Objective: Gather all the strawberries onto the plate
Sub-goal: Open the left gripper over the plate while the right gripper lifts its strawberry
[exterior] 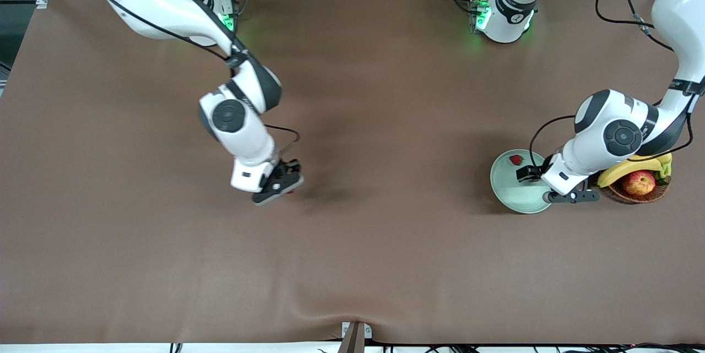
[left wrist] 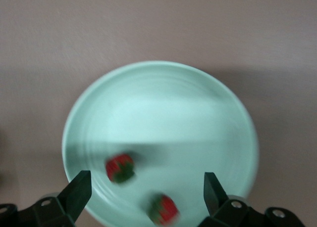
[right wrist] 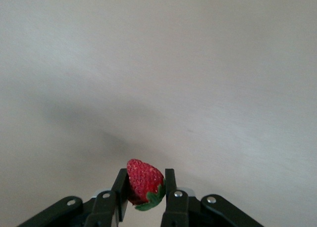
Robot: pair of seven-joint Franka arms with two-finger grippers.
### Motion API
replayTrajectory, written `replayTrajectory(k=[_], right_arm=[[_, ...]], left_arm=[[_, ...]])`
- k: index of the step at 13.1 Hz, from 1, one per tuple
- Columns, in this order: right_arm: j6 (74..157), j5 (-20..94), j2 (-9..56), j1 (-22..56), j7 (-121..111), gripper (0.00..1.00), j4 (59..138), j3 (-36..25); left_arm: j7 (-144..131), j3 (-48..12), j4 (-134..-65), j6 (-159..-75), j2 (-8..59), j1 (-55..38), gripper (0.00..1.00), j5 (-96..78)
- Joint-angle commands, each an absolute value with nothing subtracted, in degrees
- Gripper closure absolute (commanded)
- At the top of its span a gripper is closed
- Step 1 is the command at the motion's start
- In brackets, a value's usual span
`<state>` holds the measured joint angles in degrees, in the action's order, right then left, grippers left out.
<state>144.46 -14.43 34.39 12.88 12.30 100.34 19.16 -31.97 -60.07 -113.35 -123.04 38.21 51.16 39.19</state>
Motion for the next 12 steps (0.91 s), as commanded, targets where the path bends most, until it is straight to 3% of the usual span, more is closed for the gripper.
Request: replayTrajectory(k=[1,3,8,11,12], right_arm=[[144.1,-14.1,39.3,18.0,20.9,1.00,93.2,18.5],[144.7,-14.2,42.5,20.7,26.5,1.00,89.7,18.4],[145.1,-14.4,52.6,25.7,31.5,1.00,77.1,17.3],[147.3,-14.4,56.2,28.4,32.0,0.93,75.2,16.8],[148.6,-14.4,56.9,28.9,32.9,0.87,75.2,16.6]], left_arm=[[-37.8,-66.7,-110.5,-113.2,35.0,51.0,0.00,34.2],[-43.1,-69.4,-110.0,-111.4,35.3,50.1,0.00,32.1],[-58.0,-69.3,-109.2,-111.4,35.9,41.1,0.00,30.3],[-63.7,-68.8,-107.5,-111.8,37.6,37.0,0.00,30.3],[-65.4,-68.6,-107.1,-111.9,38.0,35.3,0.00,30.3]])
